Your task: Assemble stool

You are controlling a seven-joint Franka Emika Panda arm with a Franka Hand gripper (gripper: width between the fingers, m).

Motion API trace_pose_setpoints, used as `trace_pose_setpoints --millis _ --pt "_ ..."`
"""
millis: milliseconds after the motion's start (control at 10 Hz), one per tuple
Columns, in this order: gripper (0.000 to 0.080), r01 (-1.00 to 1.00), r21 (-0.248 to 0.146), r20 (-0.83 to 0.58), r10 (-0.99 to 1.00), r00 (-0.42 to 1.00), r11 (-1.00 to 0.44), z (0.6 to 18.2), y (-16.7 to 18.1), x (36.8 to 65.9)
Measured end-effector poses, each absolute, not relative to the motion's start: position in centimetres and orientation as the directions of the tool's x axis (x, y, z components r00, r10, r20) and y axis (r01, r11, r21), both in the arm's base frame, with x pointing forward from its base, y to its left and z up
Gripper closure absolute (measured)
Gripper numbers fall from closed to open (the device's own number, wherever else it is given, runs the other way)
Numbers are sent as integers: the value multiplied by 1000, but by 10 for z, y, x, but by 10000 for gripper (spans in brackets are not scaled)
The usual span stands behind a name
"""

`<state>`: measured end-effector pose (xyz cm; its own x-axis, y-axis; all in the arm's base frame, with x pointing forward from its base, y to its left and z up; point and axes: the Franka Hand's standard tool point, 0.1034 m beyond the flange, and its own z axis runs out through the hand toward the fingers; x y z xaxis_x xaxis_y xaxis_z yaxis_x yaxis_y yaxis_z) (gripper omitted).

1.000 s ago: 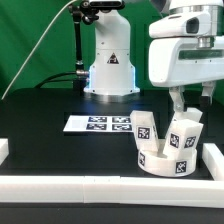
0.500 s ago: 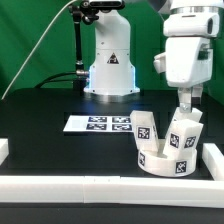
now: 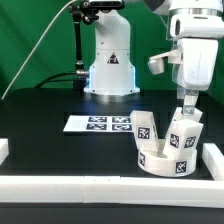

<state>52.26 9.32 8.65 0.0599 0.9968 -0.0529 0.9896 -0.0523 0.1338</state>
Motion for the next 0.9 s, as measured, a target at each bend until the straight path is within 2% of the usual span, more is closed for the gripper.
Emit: trace_pose_setpoints --millis 200,300,500,600,700,900 --pt "150 990 125 -83 995 -51 61 84 90 522" --pt "150 991 126 -82 996 -44 54 84 91 522" --pt "417 991 125 -82 996 -35 45 83 90 521" --pt "417 991 125 -82 996 -34 44 83 90 521" --pt "465 991 124 -82 996 -34 44 83 90 521" --pt "465 992 127 -78 997 -3 13 83 90 521"
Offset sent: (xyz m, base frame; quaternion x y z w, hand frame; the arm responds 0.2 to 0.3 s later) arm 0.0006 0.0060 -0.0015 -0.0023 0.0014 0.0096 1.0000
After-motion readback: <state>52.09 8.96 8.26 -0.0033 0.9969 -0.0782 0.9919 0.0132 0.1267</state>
